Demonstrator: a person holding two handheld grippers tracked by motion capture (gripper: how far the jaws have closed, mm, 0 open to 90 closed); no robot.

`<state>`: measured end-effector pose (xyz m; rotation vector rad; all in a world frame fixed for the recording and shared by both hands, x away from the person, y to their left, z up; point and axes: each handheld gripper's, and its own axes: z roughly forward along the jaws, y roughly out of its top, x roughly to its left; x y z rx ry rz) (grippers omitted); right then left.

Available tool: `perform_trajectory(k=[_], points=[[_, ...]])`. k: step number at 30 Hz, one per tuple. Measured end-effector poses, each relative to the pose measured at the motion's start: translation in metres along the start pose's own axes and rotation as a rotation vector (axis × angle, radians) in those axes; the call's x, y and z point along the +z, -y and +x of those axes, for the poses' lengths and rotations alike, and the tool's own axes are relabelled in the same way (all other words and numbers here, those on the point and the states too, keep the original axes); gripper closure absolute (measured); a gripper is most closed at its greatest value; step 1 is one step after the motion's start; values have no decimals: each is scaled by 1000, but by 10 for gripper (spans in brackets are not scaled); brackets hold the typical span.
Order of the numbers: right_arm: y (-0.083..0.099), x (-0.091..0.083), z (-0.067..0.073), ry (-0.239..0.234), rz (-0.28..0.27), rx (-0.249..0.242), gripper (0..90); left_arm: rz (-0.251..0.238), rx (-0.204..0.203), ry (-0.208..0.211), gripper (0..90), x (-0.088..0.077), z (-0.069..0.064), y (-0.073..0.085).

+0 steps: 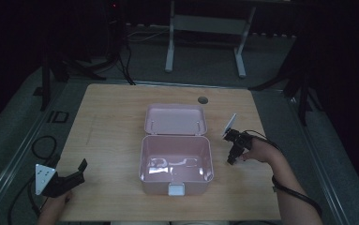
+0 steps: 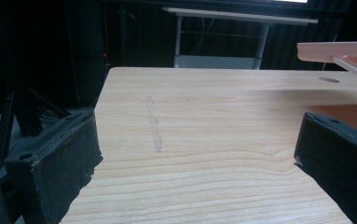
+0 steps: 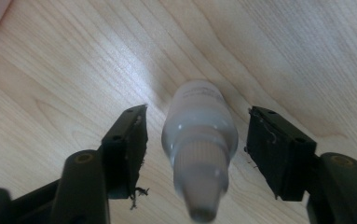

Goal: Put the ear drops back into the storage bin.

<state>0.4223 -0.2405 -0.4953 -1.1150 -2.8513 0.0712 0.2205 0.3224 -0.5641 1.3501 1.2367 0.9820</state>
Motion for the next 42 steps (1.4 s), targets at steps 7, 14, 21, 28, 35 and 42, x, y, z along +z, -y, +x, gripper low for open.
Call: perform_trajectory(k=[7, 14, 21, 28, 35, 42], points=[[-2, 7, 0, 8, 25, -33, 526, 0, 0, 0, 4, 0, 0, 0], [-2, 7, 4, 31, 34, -103, 593, 1, 0, 0, 4, 0, 0, 0], [6, 6, 13, 57, 46, -241, 594, 1, 0, -1, 4, 0, 0, 0], [14, 3, 19, 48, 45, -327, 595, 2, 0, -2, 4, 0, 0, 0], [24, -2, 32, 56, 51, -458, 595, 3, -1, -2, 4, 0, 0, 0], [34, -5, 44, 111, 74, -606, 595, 2, 0, -2, 4, 0, 0, 0]])
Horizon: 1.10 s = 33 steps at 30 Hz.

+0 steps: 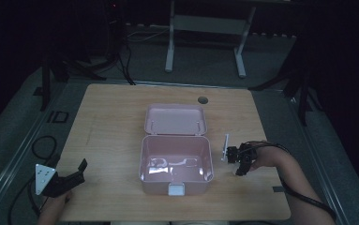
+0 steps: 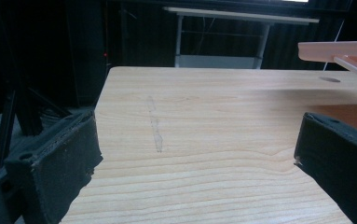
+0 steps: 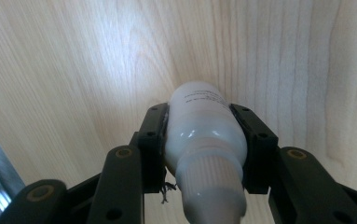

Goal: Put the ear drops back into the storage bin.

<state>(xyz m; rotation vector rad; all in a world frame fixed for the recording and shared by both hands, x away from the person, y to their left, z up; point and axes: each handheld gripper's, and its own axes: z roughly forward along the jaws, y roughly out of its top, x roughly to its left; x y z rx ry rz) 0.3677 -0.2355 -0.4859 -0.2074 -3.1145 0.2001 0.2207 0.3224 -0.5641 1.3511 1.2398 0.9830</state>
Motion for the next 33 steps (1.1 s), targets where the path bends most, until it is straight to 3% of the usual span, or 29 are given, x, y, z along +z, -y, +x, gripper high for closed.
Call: perform_trajectory(k=[2, 5, 10, 14, 26, 33], points=[[0, 0, 1, 3, 8, -9, 595, 0, 0, 0, 4, 0, 0, 0], [1, -3, 10, 19, 3, -73, 595, 0, 0, 0, 4, 0, 0, 0], [1, -6, 22, 18, -11, -137, 596, 0, 2, -1, 4, 0, 0, 0], [1, -8, 28, 15, 5, -158, 596, 1, 1, -2, 4, 0, 0, 0], [-1, -23, 31, 12, 16, -118, 596, 1, 1, -3, 4, 0, 0, 0], [-4, -38, 35, 13, 10, -60, 596, 2, 1, -5, 4, 0, 0, 0]])
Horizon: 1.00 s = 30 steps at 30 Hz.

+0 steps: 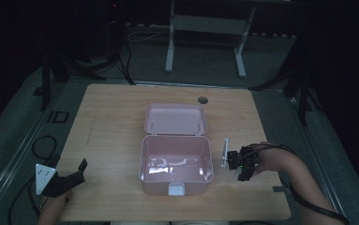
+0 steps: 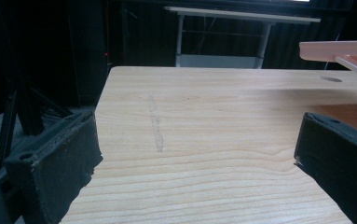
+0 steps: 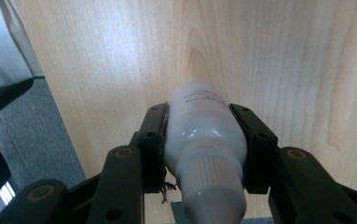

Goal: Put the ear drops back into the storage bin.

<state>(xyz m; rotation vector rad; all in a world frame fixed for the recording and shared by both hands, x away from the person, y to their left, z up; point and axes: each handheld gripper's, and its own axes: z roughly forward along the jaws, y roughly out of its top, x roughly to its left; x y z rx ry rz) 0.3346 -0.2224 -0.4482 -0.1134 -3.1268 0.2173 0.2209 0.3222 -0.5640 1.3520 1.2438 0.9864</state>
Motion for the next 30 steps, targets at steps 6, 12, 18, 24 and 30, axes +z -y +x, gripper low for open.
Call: perform_trajectory(k=[6, 12, 18, 24, 30], points=[[-1, -13, 2, 13, -18, 38, 596, 0, 0, 0, 4, 0, 0, 0], [-2, -23, 5, 18, -21, 32, 596, 0, -1, 0, 4, 0, 0, 0], [-3, -33, 6, 18, -36, 38, 597, 0, 0, 0, 4, 0, 0, 0], [-6, -46, 7, 27, -42, 49, 596, 0, -1, -1, 4, 0, 0, 0], [-12, -57, 7, 46, -50, 47, 596, -1, -2, -2, 4, 0, 0, 0]])
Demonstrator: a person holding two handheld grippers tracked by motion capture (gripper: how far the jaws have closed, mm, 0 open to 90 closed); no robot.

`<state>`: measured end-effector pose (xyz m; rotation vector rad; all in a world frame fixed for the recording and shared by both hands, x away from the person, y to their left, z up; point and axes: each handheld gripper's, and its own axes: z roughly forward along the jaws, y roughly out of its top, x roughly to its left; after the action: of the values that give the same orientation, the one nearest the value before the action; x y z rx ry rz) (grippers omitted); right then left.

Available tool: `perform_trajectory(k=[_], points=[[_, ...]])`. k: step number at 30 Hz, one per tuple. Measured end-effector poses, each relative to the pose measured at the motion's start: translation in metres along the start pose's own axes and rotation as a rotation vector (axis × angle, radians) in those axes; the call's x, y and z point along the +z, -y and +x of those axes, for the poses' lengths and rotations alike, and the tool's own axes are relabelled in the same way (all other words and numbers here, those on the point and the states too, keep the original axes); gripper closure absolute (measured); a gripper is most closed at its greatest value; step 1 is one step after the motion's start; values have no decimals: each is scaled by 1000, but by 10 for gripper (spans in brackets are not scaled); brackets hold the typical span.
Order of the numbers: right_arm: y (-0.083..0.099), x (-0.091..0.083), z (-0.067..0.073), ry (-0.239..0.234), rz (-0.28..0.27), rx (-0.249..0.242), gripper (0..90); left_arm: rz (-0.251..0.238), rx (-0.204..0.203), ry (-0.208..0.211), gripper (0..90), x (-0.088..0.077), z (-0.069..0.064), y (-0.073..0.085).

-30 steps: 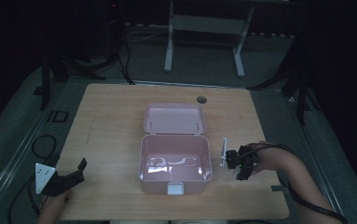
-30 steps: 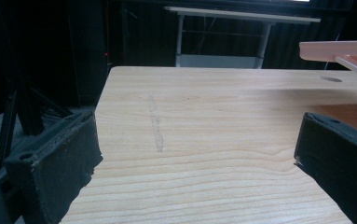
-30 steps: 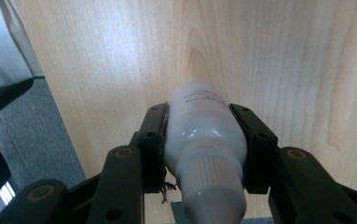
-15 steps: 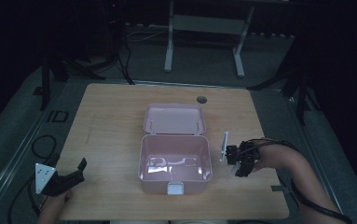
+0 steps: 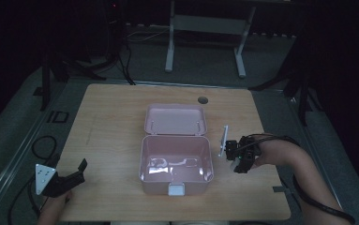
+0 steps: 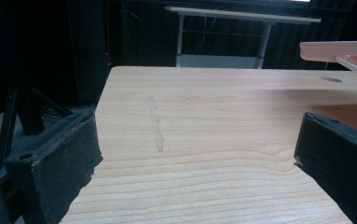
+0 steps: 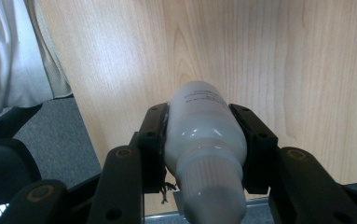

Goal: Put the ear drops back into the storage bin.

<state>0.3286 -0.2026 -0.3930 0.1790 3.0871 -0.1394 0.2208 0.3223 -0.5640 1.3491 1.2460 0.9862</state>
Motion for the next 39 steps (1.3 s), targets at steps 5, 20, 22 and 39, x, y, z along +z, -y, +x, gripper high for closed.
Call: perform_trajectory(k=[5, 20, 22, 39], points=[[-7, -9, 1, 9, -6, -19, 596, 1, -1, 0, 4, 0, 0, 0], [-28, -36, 4, 23, -16, -54, 596, 0, -3, 2, 4, 0, 0, 0], [-31, -39, 4, 25, -21, -61, 596, 0, -3, 2, 4, 0, 0, 0], [-67, -47, 13, 34, -47, -124, 596, -1, -4, 3, 4, 0, 0, 0]])
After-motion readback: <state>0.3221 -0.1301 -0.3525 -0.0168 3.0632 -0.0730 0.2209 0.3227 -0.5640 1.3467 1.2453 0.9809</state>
